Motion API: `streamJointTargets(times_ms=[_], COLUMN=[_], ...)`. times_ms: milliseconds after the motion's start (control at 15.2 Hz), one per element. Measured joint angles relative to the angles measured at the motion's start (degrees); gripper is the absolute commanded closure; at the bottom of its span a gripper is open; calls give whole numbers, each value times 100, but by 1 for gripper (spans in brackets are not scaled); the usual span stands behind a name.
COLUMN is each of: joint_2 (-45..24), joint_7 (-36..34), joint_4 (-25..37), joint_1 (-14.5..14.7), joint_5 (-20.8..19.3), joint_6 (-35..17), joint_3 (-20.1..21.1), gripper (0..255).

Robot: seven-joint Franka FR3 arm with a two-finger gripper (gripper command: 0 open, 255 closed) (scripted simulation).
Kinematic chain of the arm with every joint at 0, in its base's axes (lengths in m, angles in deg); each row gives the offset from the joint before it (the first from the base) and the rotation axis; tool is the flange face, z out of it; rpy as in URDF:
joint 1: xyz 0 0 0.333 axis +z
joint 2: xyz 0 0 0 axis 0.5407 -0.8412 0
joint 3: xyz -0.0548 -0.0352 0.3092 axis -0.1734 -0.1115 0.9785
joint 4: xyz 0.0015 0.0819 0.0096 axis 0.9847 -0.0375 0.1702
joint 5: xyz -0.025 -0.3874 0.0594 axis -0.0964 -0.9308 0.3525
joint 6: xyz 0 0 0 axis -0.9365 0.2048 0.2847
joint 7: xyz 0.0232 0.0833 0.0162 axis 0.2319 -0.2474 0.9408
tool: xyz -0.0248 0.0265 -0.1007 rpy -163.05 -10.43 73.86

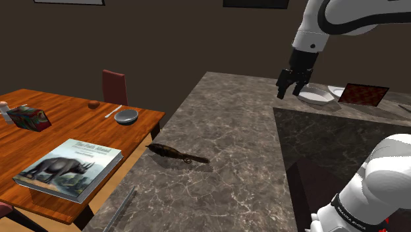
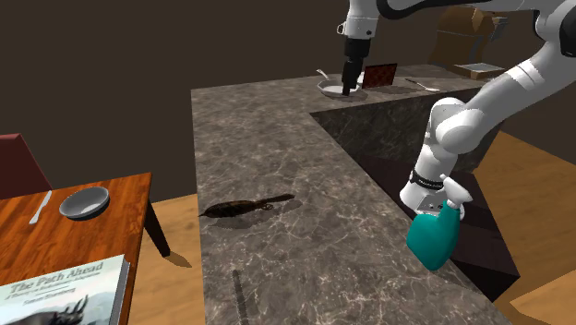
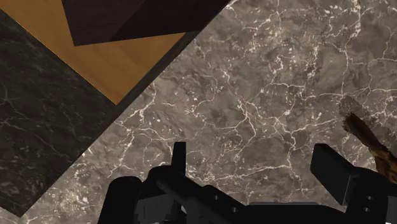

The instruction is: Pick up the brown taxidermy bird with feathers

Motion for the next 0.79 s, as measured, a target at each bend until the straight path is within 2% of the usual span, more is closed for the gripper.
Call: streamJointTargets(times_ms=[264,792], joint_2=[-354,-1862], joint_7=[-22,-101], joint_4=[40,566], joint_1=[126,569], joint_5=[100,426], joint_6=[-258,-1048], joint_3=[112,540], gripper=[0,0])
